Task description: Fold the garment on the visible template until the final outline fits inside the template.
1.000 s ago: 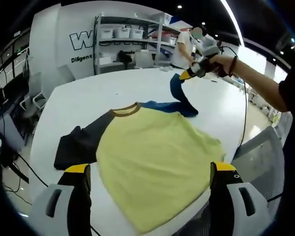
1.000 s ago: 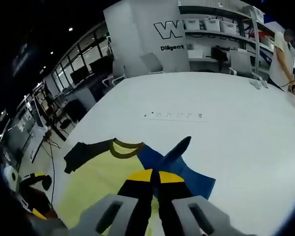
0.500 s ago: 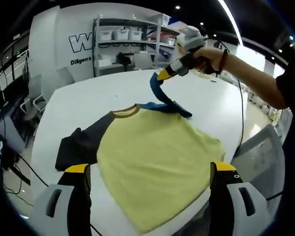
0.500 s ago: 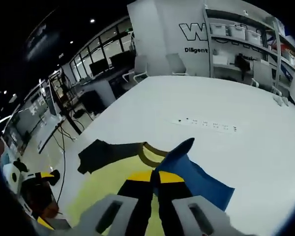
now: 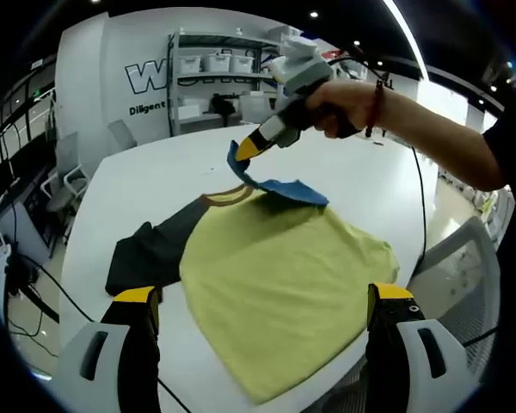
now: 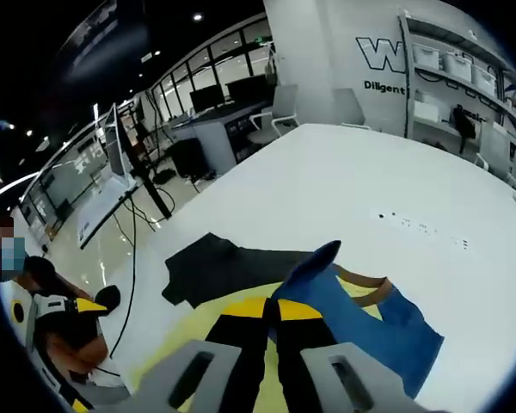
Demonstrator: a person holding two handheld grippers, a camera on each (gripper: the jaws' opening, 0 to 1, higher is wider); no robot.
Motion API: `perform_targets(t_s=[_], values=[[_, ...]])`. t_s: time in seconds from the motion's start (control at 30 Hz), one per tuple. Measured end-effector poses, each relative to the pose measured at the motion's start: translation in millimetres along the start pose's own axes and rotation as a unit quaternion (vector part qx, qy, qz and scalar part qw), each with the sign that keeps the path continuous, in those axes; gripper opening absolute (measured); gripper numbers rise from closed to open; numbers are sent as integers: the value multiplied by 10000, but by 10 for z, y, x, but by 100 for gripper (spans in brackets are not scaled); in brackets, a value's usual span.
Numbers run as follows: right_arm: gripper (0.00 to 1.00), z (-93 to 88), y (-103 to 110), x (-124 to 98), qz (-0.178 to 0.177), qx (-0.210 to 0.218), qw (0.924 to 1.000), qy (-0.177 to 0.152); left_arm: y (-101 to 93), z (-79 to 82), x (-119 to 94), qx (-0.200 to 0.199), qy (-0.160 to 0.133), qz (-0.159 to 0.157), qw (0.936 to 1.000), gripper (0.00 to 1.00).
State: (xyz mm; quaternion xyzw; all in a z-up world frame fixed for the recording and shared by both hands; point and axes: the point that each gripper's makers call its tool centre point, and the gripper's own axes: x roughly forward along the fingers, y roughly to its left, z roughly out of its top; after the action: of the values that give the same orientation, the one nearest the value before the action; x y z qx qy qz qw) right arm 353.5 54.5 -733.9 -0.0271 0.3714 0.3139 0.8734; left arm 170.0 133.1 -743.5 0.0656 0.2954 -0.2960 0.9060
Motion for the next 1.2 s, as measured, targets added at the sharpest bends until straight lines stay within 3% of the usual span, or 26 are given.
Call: perform_targets(t_s=[0.3, 0.53, 0.6, 0.87, 1.0, 1.2], values=[[0, -154, 298, 288, 126, -387, 9988, 271, 2, -11, 4, 35, 42, 13, 10000, 99], [0, -485, 436, 545, 192, -577, 9960, 652, 8, -8, -13, 30, 10, 22, 10000, 99], [0, -522, 466, 587, 236, -679, 9954, 626, 26, -17, -29, 15, 1, 54, 10000, 99], [0, -554, 585, 765, 473, -499, 9964, 488, 60, -79, -51, 25, 88, 115, 9999, 99], [0, -692, 589, 833, 530, -571, 9948, 663, 72, -49, -69, 5, 7, 128, 9999, 99], [0, -734, 663, 942, 799, -359, 9943, 616, 73, -61, -83, -5, 27, 136, 9999, 99]])
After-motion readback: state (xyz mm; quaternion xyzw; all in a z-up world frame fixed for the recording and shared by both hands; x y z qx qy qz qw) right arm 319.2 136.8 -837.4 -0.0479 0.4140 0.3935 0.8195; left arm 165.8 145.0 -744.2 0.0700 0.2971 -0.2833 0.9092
